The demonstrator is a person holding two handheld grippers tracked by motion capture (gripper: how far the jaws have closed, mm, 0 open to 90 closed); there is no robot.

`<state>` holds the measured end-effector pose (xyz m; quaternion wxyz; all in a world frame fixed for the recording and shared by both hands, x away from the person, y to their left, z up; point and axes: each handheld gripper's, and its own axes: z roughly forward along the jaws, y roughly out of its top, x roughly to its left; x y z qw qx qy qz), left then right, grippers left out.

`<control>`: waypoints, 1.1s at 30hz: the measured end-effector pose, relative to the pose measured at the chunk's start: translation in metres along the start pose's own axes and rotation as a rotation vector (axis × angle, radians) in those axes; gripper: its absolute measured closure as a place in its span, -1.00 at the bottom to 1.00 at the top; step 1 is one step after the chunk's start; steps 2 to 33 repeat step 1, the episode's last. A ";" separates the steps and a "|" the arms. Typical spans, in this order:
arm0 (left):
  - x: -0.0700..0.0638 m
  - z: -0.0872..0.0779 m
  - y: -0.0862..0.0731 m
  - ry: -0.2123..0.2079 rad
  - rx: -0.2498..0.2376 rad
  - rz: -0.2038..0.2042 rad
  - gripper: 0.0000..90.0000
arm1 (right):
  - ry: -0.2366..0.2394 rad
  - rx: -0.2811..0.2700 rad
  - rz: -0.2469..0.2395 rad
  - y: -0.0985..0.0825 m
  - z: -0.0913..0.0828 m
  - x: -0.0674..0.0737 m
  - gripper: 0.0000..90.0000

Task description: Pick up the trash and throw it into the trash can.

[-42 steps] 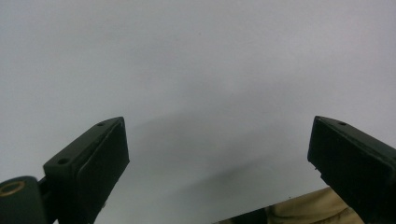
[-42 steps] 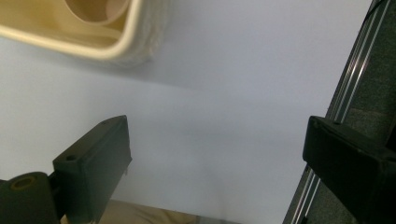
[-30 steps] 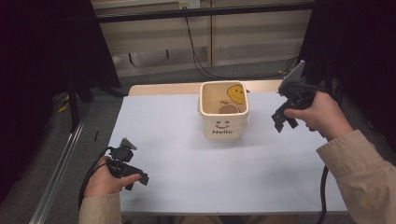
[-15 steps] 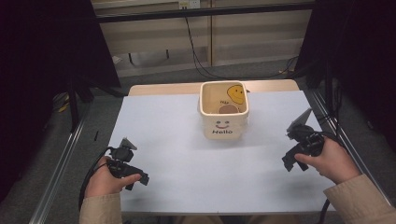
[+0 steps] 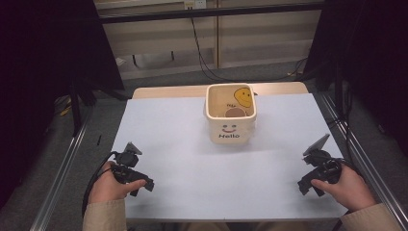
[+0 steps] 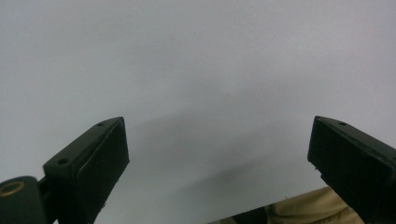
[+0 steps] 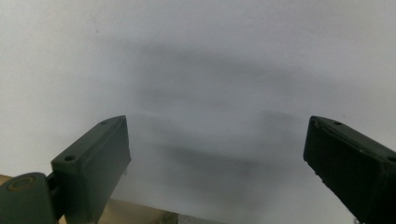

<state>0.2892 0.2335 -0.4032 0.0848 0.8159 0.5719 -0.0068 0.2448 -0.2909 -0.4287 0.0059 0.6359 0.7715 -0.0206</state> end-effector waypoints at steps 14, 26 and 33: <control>-0.001 0.001 0.000 -0.003 -0.006 -0.014 -0.89 | 0.002 -0.005 -0.003 -0.001 0.000 -0.001 -0.84; -0.001 0.001 0.000 -0.003 -0.006 -0.014 -0.89 | 0.002 -0.005 -0.003 -0.001 0.000 -0.001 -0.84; -0.001 0.001 0.000 -0.003 -0.006 -0.014 -0.89 | 0.002 -0.005 -0.003 -0.001 0.000 -0.001 -0.84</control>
